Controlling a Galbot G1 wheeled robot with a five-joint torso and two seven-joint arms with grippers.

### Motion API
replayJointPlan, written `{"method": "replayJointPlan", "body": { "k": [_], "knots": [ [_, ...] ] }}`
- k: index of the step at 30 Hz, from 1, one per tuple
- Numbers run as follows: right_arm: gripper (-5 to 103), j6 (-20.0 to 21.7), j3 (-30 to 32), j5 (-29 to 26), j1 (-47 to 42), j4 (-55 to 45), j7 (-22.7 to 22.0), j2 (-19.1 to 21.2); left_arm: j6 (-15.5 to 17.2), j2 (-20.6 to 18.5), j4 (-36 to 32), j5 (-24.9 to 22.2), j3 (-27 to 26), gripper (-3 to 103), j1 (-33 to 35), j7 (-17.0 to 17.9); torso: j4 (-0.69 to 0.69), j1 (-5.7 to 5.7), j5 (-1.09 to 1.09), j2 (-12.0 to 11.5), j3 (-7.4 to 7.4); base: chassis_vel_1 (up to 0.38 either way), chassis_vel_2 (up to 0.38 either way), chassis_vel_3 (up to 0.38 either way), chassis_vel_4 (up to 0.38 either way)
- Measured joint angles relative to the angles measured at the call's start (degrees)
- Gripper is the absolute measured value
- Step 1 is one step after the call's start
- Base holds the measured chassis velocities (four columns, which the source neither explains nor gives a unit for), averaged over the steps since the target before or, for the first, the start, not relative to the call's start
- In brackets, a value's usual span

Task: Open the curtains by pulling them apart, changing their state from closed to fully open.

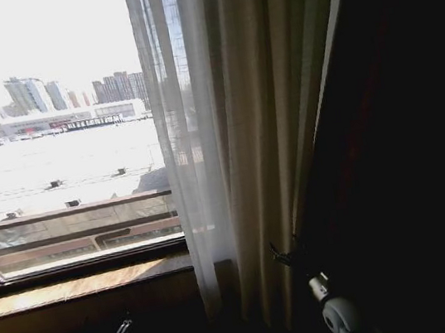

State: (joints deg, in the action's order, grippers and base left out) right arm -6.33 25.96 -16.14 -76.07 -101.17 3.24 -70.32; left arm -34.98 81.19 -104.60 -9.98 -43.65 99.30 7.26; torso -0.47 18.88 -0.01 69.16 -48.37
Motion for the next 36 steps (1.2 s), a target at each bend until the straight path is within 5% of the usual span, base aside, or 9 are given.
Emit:
{"method": "replayJointPlan", "body": {
  "k": [19,26,36],
  "knots": [
    [100,-0.82,0.21,0.32,-1.33,-0.91,0.60,0.08,0.00,0.00,0.00,0.00,-0.01,100,0.00,0.00,0.00,0.00,-0.01,0.00,0.00,0.323,0.325,-0.324,-0.325],
    [100,-4.60,-0.57,-0.17,0.69,2.17,0.05,-0.50,0.00,-0.01,0.00,0.00,-0.02,100,0.00,0.00,0.01,0.00,0.02,0.00,-0.01,0.335,0.357,-0.344,-0.342],
    [100,-5.87,-0.77,-1.48,3.05,4.53,2.43,-0.93,0.00,0.01,0.00,0.00,0.01,100,0.00,0.04,0.00,0.00,0.04,0.00,0.00,0.088,0.061,-0.078,-0.095]
  ]
}}
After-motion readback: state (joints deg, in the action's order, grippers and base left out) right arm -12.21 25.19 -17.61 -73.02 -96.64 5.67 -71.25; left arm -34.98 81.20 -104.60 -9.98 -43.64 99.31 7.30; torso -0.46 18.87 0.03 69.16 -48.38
